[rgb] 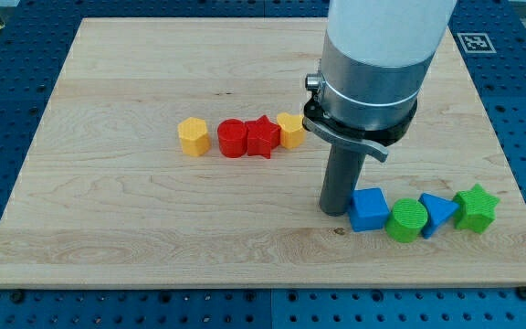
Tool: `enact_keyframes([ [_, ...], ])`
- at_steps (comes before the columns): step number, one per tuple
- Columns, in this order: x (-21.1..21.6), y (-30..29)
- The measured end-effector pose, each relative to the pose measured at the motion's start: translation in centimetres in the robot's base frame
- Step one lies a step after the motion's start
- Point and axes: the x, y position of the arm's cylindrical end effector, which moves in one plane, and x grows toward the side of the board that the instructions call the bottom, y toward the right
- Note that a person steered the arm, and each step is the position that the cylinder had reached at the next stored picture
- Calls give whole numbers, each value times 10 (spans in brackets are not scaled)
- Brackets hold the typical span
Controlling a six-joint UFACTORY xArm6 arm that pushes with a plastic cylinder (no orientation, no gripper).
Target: Slide the blue cube towards up
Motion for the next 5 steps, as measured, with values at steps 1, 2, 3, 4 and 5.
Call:
enact_keyframes([
  [1,31,-7],
  [2,60,3],
  [3,36,28],
  [4,-23,28],
  [5,-63,28],
])
